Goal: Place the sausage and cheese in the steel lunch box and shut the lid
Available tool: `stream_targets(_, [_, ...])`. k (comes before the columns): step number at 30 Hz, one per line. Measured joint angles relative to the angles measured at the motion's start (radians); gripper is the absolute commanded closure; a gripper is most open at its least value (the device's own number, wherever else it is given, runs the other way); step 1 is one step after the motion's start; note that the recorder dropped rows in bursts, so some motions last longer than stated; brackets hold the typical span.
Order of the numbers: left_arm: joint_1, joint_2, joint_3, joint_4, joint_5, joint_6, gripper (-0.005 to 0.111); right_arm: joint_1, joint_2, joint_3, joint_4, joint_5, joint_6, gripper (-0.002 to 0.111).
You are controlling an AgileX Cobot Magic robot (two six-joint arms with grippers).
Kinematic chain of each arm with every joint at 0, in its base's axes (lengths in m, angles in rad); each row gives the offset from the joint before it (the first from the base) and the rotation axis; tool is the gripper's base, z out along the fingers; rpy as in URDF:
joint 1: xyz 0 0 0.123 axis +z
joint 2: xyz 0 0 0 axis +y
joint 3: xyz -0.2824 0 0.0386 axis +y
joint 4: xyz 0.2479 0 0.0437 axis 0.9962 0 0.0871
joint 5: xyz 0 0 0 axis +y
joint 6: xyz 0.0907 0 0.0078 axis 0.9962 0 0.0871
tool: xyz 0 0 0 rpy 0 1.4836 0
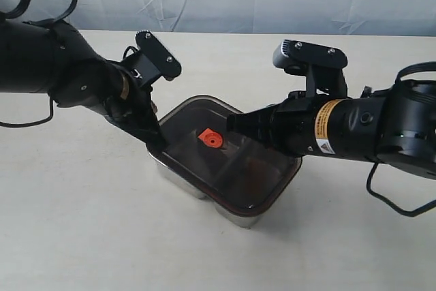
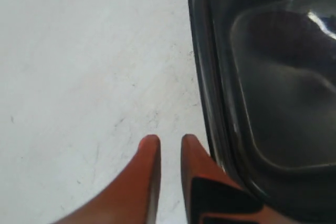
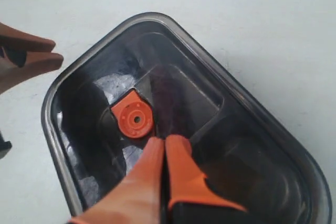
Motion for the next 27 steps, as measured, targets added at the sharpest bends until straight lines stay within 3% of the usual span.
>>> stream_targets(4, [0.000, -0.073, -0.009, 0.000, -0.002, 0.000, 0.091, 0.026, -0.002, 0.000, 0.000, 0.006, 0.000, 0.108])
stream_targets(10, [-0.024, -0.123, -0.016, -0.141, -0.026, 0.078, 0.091, 0.106, -0.004, 0.000, 0.000, 0.097, 0.000, 0.108])
stream_targets(15, [-0.067, -0.073, -0.008, -0.207, -0.029, 0.164, 0.091, 0.145, -0.004, 0.000, 0.004, 0.138, 0.000, 0.108])
stream_targets(27, [-0.071, 0.052, 0.004, -0.244, -0.066, 0.183, 0.091, 0.145, 0.057, 0.000, 0.010, 0.219, 0.000, 0.108])
